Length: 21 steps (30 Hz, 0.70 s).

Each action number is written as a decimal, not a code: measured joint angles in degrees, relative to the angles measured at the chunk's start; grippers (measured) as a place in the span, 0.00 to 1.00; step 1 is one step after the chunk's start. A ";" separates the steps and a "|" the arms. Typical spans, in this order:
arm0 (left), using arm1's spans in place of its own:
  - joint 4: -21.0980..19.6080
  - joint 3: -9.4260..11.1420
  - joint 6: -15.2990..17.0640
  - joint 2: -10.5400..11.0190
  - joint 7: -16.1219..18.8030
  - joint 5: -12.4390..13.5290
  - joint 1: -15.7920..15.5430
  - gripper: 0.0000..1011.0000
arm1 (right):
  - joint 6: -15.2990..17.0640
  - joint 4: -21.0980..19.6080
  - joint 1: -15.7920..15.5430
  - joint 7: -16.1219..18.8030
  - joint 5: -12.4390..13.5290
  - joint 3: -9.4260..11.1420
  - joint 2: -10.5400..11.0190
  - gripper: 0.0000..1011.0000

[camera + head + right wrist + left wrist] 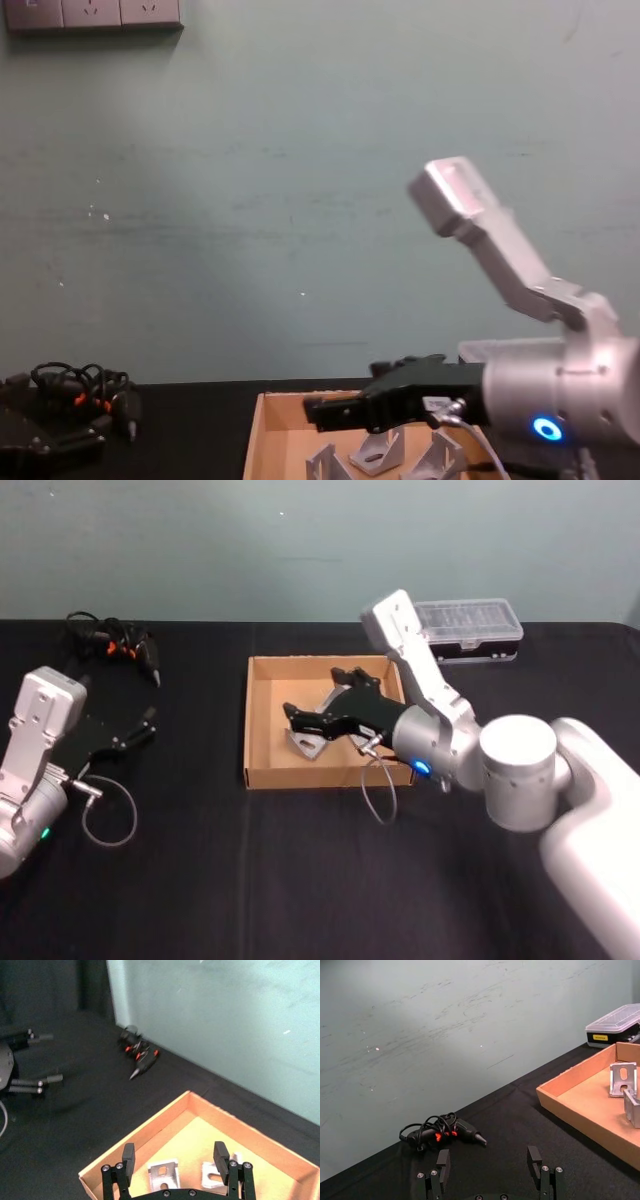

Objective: Use one hand to pick up the angle iron from the table and place it into the box.

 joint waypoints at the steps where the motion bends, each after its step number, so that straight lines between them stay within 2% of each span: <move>1: 0.00 0.00 0.00 0.00 0.00 0.00 0.00 1.00 | -0.51 -1.25 -1.16 -0.71 -0.03 0.47 0.18 0.99; 4: 0.00 0.00 0.00 0.00 0.00 0.00 0.00 1.00 | -4.34 -6.60 -6.67 -4.94 -0.78 2.59 0.84 0.99; 7: 0.00 0.00 0.00 0.00 0.00 0.00 0.00 1.00 | -6.41 -9.20 -9.51 -6.94 -1.56 3.51 1.19 0.99; 9: 0.00 0.00 0.00 0.00 0.00 0.00 0.00 1.00 | -8.82 -12.18 -12.96 -9.62 -3.06 4.43 1.63 0.99; 15: 0.00 0.00 0.00 0.00 0.00 0.00 0.00 1.00 | -11.01 -15.19 -17.09 -12.73 -5.09 5.83 2.08 0.99; 21: 0.00 0.00 0.00 0.00 0.00 0.00 0.00 1.00 | -11.75 -15.74 -19.21 -13.25 -5.80 6.82 2.33 0.99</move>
